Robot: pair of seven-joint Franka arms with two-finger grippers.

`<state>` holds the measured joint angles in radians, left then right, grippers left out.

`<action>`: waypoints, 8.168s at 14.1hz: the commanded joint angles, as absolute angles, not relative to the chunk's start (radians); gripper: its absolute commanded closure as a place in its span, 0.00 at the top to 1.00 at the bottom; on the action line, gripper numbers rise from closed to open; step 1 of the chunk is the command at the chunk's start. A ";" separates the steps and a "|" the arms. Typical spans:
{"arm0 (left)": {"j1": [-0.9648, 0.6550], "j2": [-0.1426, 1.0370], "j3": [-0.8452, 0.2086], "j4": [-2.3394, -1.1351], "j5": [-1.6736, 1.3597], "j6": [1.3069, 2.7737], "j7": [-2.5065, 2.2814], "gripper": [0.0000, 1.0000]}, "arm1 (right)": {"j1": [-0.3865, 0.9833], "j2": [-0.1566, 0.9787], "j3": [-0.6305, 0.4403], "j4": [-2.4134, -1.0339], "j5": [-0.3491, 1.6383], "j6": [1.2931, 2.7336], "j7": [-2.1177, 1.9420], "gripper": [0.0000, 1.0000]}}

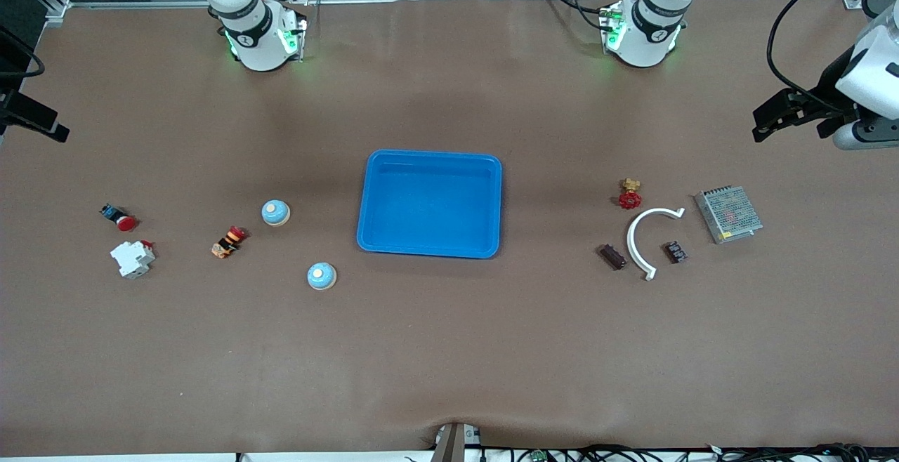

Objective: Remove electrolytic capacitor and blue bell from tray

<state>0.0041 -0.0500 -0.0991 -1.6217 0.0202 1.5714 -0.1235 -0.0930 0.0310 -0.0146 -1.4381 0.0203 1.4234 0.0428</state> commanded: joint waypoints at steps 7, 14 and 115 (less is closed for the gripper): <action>0.014 -0.055 -0.117 -1.614 0.002 1.552 -0.124 1.00 | -0.098 -0.005 -0.008 -1.491 0.021 1.448 0.046 1.00; 0.014 -0.054 -0.117 -1.615 0.002 1.549 -0.124 1.00 | -0.097 -0.005 -0.008 -1.491 0.021 1.459 0.046 1.00; 0.014 -0.043 -0.124 -1.563 0.000 1.473 -0.123 1.00 | -0.069 0.014 -0.009 -1.473 0.002 1.600 0.049 1.00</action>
